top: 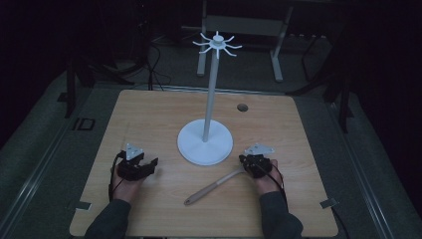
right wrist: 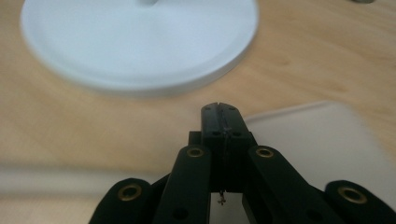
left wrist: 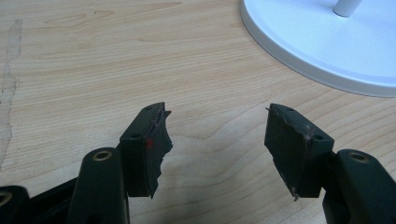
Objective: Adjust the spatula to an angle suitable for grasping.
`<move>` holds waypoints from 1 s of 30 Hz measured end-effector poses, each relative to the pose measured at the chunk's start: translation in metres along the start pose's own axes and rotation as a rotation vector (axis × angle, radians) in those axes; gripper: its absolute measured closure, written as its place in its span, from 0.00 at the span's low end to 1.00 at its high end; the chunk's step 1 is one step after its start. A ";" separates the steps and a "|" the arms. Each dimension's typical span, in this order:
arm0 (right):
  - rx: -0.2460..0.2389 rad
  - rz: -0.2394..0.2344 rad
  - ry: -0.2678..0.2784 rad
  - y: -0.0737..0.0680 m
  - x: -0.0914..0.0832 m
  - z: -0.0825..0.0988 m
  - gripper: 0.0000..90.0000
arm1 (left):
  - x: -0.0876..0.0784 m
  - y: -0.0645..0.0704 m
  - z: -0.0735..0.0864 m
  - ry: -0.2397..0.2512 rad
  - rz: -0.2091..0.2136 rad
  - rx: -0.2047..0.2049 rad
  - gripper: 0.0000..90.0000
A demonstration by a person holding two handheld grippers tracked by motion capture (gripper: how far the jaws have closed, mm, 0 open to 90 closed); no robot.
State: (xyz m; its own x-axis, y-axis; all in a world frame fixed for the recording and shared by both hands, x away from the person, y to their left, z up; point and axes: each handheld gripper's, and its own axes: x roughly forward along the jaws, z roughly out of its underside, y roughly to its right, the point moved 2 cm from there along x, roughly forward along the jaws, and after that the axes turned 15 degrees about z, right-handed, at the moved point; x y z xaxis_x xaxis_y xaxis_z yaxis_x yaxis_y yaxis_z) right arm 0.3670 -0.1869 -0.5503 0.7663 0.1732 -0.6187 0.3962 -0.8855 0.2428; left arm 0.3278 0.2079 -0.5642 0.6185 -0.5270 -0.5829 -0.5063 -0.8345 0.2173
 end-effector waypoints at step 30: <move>-0.030 0.120 -0.136 0.039 0.024 -0.009 1.00 | 0.000 0.000 0.000 0.002 0.000 -0.002 0.44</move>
State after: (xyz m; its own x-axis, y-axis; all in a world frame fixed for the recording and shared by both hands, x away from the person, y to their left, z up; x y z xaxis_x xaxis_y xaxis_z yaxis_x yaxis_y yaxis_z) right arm 0.4056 -0.2138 -0.5494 0.7339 0.0054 -0.6792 0.3227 -0.8827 0.3416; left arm 0.3280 0.2079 -0.5645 0.6195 -0.5271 -0.5817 -0.5049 -0.8350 0.2190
